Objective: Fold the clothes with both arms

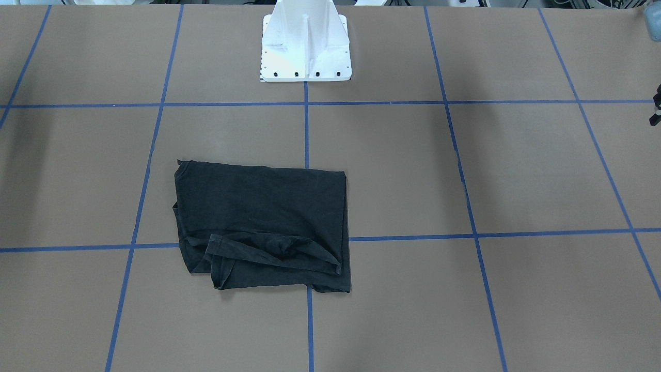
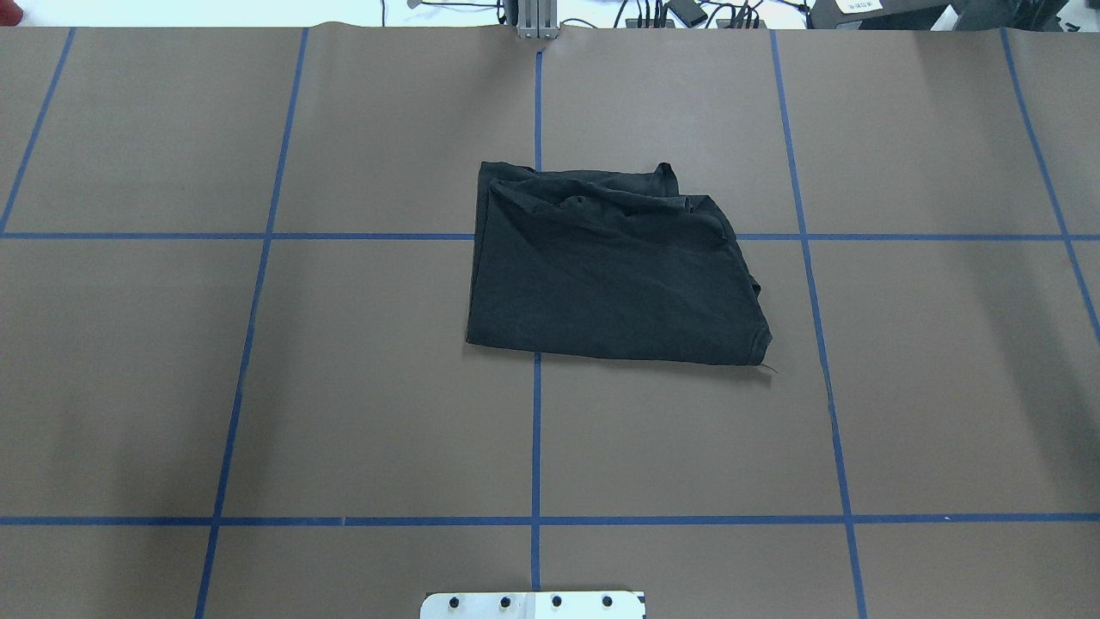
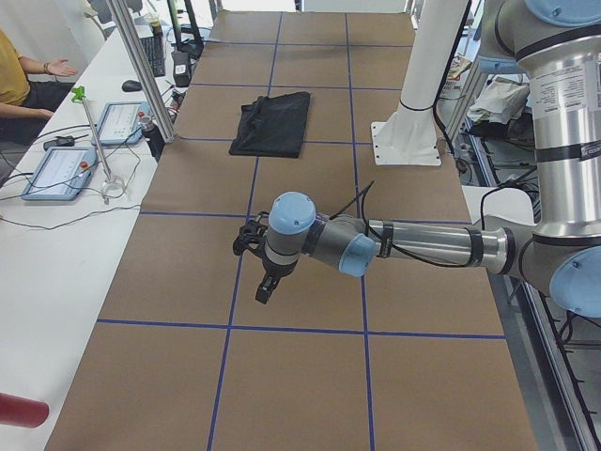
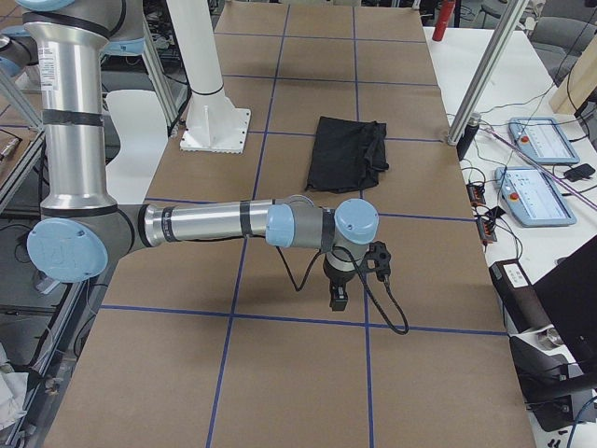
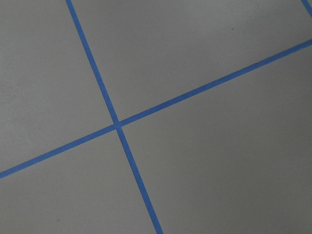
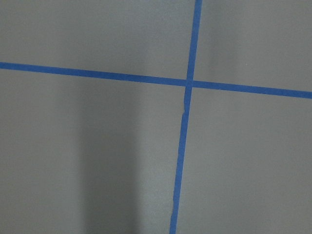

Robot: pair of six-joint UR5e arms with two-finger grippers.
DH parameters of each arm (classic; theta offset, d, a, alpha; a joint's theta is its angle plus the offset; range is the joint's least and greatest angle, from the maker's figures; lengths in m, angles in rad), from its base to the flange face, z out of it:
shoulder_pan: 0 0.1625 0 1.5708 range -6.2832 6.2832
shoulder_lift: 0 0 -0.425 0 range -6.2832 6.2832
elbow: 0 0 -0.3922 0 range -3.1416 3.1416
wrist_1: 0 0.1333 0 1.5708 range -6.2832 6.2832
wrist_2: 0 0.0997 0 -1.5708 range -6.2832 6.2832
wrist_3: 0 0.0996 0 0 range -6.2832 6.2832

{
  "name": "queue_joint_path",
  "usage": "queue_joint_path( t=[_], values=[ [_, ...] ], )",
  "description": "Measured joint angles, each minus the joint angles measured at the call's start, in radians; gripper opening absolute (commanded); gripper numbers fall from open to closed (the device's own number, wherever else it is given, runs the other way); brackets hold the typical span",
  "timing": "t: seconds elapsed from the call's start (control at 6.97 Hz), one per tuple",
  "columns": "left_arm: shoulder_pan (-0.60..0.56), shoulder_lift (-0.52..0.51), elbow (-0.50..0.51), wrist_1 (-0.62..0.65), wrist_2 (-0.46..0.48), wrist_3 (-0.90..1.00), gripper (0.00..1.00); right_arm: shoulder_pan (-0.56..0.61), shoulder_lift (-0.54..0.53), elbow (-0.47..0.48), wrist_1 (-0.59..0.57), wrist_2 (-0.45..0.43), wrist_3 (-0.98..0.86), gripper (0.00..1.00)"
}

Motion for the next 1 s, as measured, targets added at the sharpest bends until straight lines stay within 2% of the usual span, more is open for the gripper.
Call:
queue_joint_path(
  t=[0.29,1.0],
  values=[
    [-0.003,0.007,-0.006,0.024,-0.034,0.0,1.0,0.0,0.0,0.005,-0.005,0.001,0.0,1.0],
    [-0.004,0.002,-0.013,0.026,-0.04,0.0,1.0,0.0,-0.003,0.015,-0.006,0.001,0.001,1.0]
  ],
)
